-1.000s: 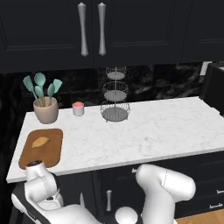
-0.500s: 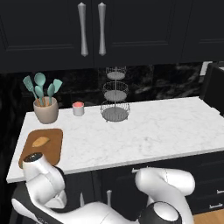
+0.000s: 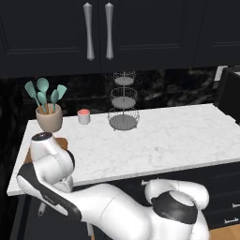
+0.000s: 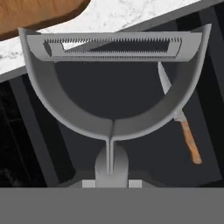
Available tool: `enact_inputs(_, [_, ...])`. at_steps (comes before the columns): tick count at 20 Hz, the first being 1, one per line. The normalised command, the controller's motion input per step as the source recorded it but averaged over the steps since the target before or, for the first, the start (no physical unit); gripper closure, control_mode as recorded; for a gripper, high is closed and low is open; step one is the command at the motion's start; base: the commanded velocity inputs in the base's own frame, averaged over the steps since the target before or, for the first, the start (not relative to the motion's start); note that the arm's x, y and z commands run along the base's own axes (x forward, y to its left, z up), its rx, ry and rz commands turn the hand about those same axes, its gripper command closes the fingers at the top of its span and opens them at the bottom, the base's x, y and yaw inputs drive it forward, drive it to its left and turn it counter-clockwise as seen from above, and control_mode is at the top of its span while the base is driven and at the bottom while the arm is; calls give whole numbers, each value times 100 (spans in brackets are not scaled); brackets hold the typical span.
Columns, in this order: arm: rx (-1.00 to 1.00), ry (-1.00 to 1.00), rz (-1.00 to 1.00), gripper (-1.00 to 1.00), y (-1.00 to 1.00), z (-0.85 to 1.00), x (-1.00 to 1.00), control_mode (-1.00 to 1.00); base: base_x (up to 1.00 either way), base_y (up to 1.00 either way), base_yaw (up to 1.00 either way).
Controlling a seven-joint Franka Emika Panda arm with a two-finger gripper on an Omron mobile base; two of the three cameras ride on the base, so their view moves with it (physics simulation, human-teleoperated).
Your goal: Place the appropriate cutting tool for cutting the potato skin on the cutting board.
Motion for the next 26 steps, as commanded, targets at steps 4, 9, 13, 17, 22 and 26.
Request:
enact_inputs(4, [0, 0, -3, 100, 0, 23, 100, -100, 0, 0, 0])
enact_inputs(9, [0, 1, -1, 100, 1, 0, 100, -100, 0, 0, 0])
enact_inputs(13, [-3, 3, -1, 100, 17, -19, 100, -100, 0, 0, 0])
enact_inputs(17, [-8, 4, 0, 100, 23, -34, 90, -100, 0, 0, 0])
enact_inputs(22, [-5, 7, 0, 100, 20, -30, 73, -100, 0, 0, 0])
enact_inputs(26, [-5, 8, 0, -100, 17, -49, 39, -100, 0, 0, 0])
